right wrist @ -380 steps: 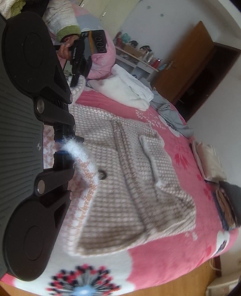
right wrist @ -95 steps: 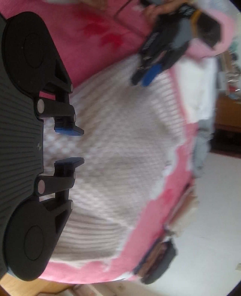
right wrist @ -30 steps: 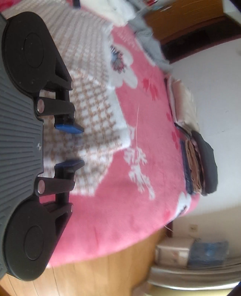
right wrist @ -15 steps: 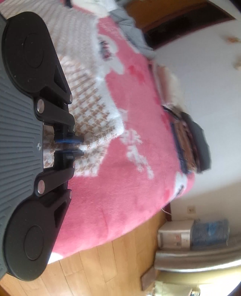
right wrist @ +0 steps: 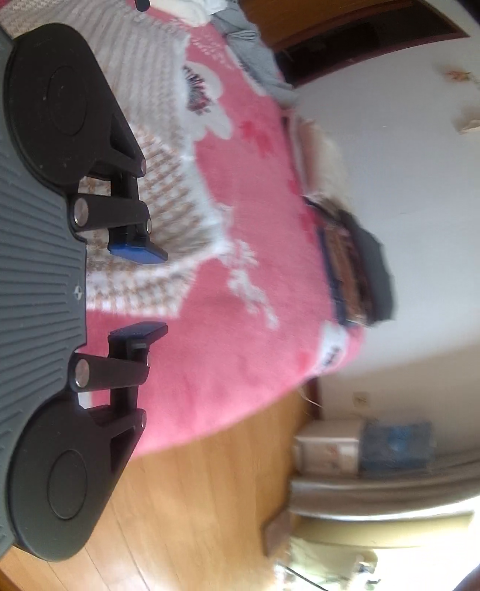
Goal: Fold clothes
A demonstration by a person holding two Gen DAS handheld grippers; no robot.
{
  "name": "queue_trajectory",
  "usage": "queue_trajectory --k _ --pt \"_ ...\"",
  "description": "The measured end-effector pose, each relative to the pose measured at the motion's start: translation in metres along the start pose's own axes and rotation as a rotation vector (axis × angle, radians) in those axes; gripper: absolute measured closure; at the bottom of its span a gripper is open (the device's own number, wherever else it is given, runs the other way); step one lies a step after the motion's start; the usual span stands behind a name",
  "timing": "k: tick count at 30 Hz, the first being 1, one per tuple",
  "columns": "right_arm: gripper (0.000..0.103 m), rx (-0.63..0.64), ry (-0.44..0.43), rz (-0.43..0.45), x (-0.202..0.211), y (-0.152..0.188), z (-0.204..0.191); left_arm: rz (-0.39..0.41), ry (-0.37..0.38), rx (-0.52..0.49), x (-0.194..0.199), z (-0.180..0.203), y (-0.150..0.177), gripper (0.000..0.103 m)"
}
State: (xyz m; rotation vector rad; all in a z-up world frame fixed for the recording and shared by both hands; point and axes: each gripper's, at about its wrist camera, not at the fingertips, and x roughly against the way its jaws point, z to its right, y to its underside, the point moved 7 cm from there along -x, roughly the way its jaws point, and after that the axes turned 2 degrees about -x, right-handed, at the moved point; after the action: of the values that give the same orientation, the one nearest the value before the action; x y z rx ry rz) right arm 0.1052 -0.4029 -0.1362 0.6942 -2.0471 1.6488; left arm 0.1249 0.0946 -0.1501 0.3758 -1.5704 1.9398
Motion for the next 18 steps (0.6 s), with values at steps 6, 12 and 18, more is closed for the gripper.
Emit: queue_trajectory --k 6,12,18 --pt "0.081 0.219 -0.011 -0.046 -0.017 0.020 -0.027 -0.097 0.083 -0.007 -0.032 0.026 0.008 0.062" --pt "0.088 0.261 -0.032 -0.099 -0.022 0.023 -0.036 -0.127 0.080 0.035 -0.043 0.021 0.016 0.062" --pt "0.088 0.267 -0.278 -0.129 0.059 0.029 -0.036 -0.123 0.103 0.077 -0.041 0.012 0.018 0.062"
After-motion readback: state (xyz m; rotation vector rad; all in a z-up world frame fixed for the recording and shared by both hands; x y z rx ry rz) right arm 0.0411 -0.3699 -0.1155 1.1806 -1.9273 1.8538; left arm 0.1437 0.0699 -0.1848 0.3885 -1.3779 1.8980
